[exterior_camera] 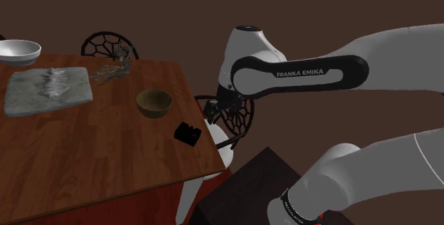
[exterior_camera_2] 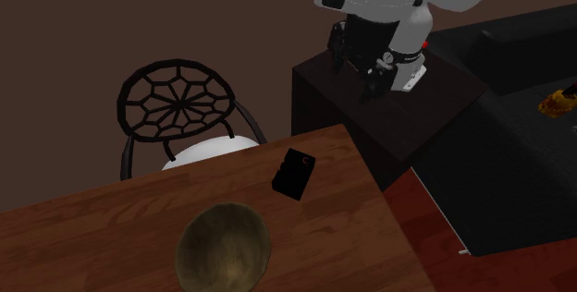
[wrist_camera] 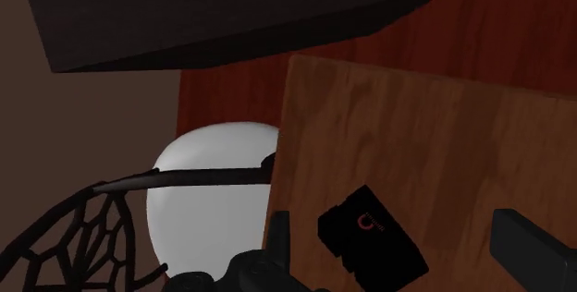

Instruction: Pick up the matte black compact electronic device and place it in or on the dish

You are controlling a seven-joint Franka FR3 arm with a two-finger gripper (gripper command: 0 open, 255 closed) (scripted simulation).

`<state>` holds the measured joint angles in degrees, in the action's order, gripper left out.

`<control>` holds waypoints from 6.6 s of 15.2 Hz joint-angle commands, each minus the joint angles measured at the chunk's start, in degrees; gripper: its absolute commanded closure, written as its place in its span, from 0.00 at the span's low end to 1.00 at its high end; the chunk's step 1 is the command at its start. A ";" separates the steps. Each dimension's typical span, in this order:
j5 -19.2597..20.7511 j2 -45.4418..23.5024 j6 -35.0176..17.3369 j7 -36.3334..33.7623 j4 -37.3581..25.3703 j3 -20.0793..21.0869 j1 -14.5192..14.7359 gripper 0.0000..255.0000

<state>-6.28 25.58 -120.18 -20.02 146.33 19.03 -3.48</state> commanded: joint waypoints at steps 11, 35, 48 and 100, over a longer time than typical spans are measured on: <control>25.94 -29.81 -20.32 -36.32 -10.09 8.73 -7.91 0.00; 46.13 -48.71 -24.92 -56.80 -21.05 0.36 -2.98 1.00; 42.18 -44.68 -22.23 -53.36 -20.48 2.39 -4.39 1.00; 29.89 -51.88 -22.90 21.07 -22.49 11.85 -14.82 1.00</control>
<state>23.62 -26.29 -143.09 1.06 123.83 30.88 -18.30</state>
